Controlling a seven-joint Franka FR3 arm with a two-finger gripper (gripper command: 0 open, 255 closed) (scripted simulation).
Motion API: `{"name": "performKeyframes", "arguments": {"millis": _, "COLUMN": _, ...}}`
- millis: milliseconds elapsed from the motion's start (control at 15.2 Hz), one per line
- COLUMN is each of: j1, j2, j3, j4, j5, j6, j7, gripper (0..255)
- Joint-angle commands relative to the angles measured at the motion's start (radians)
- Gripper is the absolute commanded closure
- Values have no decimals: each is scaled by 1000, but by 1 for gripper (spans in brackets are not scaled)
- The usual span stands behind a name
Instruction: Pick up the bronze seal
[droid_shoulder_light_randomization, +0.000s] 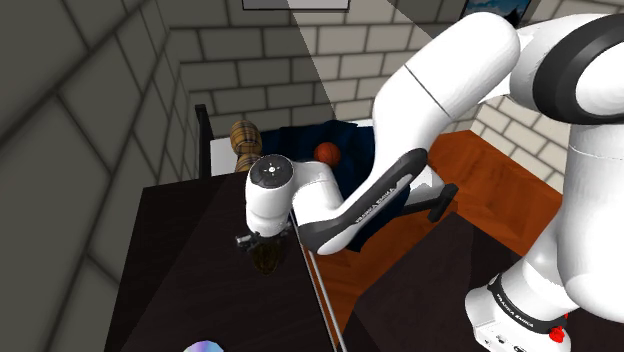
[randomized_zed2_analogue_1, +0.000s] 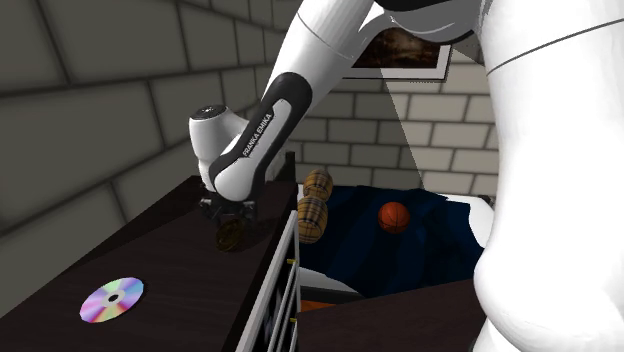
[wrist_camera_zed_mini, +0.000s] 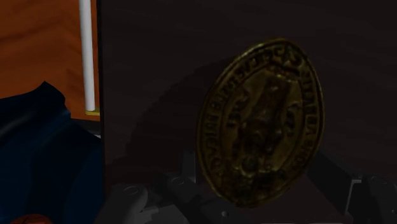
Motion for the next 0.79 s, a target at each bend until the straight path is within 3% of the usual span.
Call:
{"name": "performKeyframes", "arguments": {"millis": 0, "j1": -10, "j2": -19, "j3": 14, "j4": -3, "j5": 20, "j6": -15, "j7": -17, "gripper": 255}}
{"name": "performKeyframes", "arguments": {"millis": 726, "j1": -57, "j2": -114, "j3": 78, "j4": -6, "j5": 124, "j6": -90, "j7": -100, "gripper": 255}}
